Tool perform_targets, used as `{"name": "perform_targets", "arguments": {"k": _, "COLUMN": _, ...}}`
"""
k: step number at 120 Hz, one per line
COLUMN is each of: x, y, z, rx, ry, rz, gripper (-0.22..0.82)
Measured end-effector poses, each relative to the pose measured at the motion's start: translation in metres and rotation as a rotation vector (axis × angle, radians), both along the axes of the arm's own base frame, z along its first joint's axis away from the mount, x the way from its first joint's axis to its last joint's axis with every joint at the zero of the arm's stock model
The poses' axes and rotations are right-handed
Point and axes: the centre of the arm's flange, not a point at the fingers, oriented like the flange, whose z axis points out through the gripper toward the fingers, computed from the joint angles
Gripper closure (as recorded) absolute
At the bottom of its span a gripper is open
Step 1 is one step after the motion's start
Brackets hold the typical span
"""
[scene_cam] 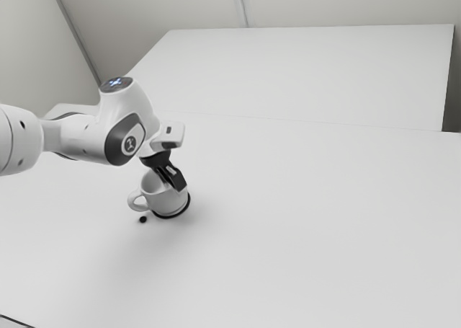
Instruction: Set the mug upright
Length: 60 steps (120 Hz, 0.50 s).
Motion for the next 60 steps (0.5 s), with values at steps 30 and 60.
{"name": "perform_targets", "arguments": {"k": 30, "x": 0.039, "y": -0.005, "z": 0.093, "rx": -0.084, "ry": -0.098, "rz": 0.066, "gripper": 0.05}}
{"name": "perform_targets", "arguments": {"k": 60, "x": 0.114, "y": -0.008, "z": 0.150, "rx": -0.062, "ry": 0.001, "rz": 0.095, "gripper": 0.02}}
